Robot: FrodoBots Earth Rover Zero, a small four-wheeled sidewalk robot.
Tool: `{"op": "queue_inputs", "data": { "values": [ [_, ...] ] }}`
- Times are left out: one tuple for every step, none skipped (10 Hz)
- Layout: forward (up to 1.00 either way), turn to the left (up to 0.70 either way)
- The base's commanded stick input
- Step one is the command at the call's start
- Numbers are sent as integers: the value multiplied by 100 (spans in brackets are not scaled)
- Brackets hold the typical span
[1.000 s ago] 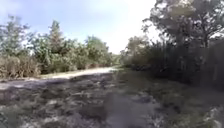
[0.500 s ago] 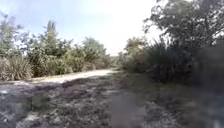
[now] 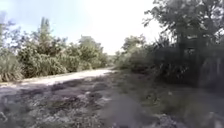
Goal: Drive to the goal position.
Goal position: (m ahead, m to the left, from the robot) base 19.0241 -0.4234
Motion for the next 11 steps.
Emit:
{"op": "queue_inputs", "data": {
  "values": [
    [70,35],
    [70,35],
    [70,35],
    [70,35],
    [70,35],
    [70,35],
    [70,35],
    [70,35],
    [70,1],
    [70,0],
    [70,0]
  ]
}}
